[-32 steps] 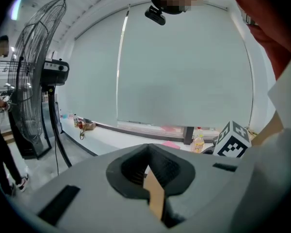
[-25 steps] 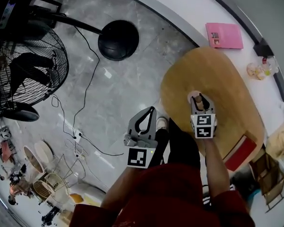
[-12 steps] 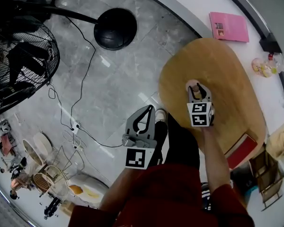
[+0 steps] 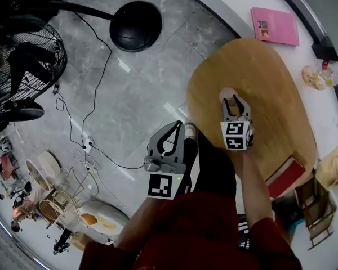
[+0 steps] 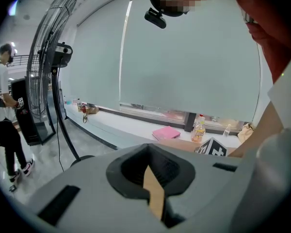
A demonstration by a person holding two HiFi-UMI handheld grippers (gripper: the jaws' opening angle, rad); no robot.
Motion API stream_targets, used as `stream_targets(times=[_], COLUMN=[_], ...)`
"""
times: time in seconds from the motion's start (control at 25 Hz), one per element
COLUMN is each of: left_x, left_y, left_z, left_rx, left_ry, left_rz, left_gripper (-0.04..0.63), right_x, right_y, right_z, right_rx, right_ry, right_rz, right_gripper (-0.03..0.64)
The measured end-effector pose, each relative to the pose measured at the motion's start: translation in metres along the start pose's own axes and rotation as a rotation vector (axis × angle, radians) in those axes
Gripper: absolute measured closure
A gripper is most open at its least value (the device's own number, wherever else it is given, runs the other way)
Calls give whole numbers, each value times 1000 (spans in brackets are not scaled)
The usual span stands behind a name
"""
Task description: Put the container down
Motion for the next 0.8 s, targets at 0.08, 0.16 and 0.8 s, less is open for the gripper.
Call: stream_targets(times=[0.08,0.16,0.8], left_x=[0,0,-12], left_y=[-3,-3,5], left_z=[1,3,26], left_rx=[-3,-8,-22], left_ry=[-2,-6,-77], left_rz=[0,5,10], left_gripper=[591,591,591], right_x=[-1,-1,-25], right_y=[-2,-2,1], right_z=[-1,0,7], right_rx=[0,1,55], right_ry=[2,-2,11], right_rz=[0,-1,-9], right_gripper=[480,479,399])
Point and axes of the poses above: the fingertips, and each gripper's own axes: x forward along the fingers, y to its left, z out of its top, the point moved 3 cm from there along -x, backward along the fingers, and after that the axes turned 10 degrees about x, right-handed, at the moved point
